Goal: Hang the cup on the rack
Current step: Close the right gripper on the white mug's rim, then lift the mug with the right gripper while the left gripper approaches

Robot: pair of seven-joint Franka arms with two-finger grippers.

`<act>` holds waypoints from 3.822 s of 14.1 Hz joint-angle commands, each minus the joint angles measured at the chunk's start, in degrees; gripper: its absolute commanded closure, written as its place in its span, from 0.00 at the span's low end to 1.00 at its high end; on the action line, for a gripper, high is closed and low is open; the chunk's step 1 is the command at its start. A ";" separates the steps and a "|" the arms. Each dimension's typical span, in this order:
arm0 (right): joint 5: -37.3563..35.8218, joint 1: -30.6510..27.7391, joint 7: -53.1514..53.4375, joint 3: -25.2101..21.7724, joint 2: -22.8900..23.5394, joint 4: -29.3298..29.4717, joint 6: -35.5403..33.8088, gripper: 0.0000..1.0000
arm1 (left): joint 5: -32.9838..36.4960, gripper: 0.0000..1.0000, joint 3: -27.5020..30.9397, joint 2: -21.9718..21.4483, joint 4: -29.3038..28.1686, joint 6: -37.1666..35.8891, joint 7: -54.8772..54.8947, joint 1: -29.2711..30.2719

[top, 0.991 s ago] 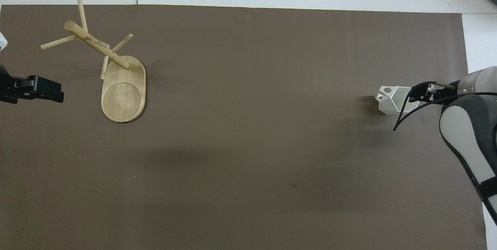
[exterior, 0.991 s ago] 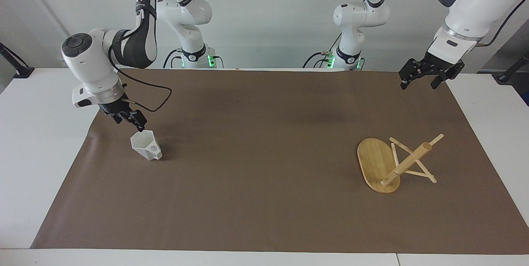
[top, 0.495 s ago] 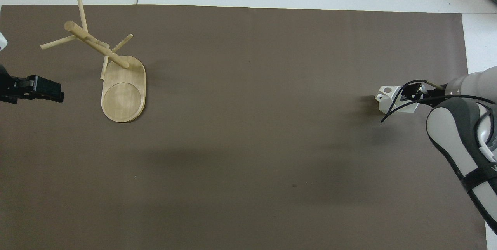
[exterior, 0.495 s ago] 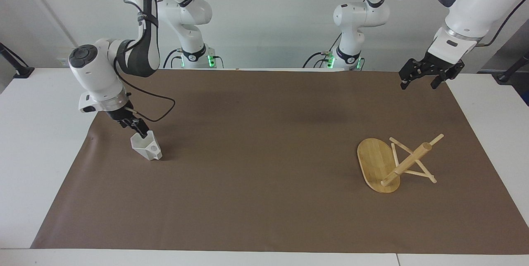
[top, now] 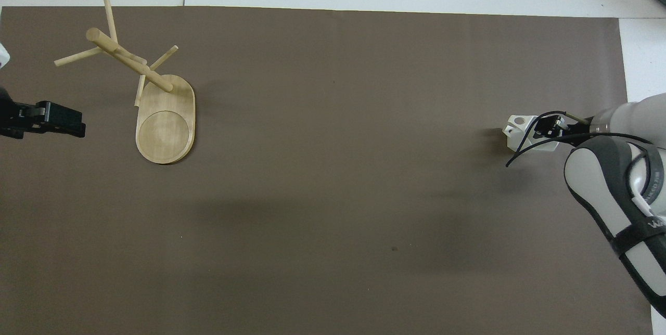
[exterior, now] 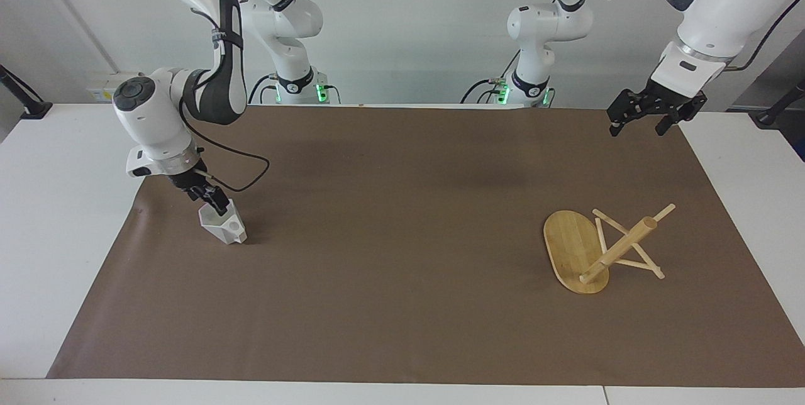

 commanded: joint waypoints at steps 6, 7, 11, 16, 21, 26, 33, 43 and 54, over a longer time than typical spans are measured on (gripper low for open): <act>0.68 -0.63 0.07 -0.15 -0.84 -0.69 -1.30 0.49 | 1.09 0.00 0.26 -1.10 -1.02 -0.15 0.49 -0.18; 0.68 -0.63 0.07 -0.15 -0.84 -0.69 -1.30 0.57 | 1.09 0.00 0.26 -1.10 -0.94 -0.15 0.49 -0.18; 0.68 -0.63 0.34 -0.15 -0.84 -0.51 -1.30 0.86 | 1.09 0.00 0.26 -1.10 -1.02 -0.15 0.49 -0.18; 0.68 -0.54 0.51 -0.15 -0.84 -0.33 -1.30 1.00 | 1.09 0.00 0.26 -1.10 -0.94 -0.15 0.49 -0.18; 0.76 -0.54 -0.02 -0.06 -0.67 1.06 -3.57 1.00 | 1.09 0.00 0.18 -1.19 -1.02 -0.85 0.40 -0.27; 9.20 0.69 -0.10 0.64 -0.93 13.52 -19.38 1.00 | 1.09 0.00 0.18 -1.19 -1.02 -1.20 0.40 -0.27; 18.66 0.87 -0.10 4.24 -2.78 21.36 -26.60 1.00 | -9.63 0.00 0.18 -2.16 -1.63 -6.91 -9.44 2.46; 32.31 0.87 -2.66 17.93 -4.80 25.77 -27.14 1.00 | -21.92 0.00 -0.70 -6.64 -9.11 -10.69 -42.72 -3.08; 44.09 0.78 1.19 31.04 -5.50 25.86 -19.00 1.00 | -46.80 0.00 -0.26 -10.24 -19.03 2.57 -70.61 1.84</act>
